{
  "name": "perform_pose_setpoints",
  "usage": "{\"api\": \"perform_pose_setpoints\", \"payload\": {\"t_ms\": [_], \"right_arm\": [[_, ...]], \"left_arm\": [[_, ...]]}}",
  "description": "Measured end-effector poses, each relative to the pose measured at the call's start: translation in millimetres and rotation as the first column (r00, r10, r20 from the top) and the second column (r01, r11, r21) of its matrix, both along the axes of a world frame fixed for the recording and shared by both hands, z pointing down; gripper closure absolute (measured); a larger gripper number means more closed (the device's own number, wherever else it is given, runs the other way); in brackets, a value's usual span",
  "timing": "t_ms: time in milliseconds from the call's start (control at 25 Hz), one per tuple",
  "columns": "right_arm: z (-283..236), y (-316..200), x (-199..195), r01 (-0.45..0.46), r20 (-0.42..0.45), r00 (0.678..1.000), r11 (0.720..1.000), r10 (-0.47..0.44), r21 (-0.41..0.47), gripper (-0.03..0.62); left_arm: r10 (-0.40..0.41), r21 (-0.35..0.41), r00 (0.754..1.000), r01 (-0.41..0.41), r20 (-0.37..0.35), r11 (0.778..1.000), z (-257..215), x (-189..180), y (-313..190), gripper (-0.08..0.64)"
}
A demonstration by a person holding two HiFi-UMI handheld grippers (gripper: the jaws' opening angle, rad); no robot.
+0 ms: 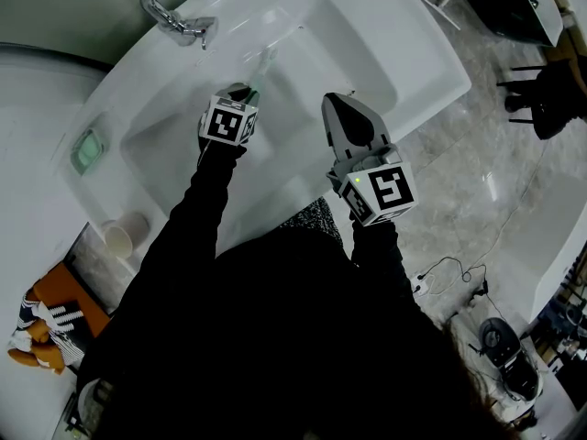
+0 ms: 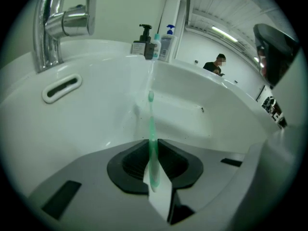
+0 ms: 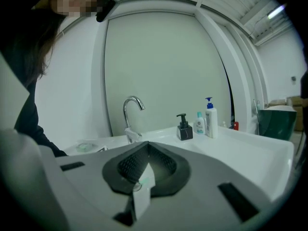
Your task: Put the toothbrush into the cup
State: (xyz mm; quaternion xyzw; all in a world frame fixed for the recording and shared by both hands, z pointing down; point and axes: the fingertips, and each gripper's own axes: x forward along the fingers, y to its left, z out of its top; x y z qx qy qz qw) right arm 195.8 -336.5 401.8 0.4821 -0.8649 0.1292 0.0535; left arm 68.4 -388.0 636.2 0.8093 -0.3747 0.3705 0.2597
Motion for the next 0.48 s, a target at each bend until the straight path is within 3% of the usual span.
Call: {"api": "perform_pose_setpoints", "payload": {"t_ms": [280,480], "right_arm": [[-9,0,-5,0.014,-0.009,1.000,1.000,-0.014,0.028,0.588],[-13,3,-11,0.027,-0.013,1.000,0.999,-0.027,0.034,0.588]], "left_arm": [[0.036,0.100,0.997,-0.029,-0.065,0.995,-53,12,-2,0.497],[0.084,0.206,0.988,-0.056,-0.131,0.977,-109,25,1,0.497]]}}
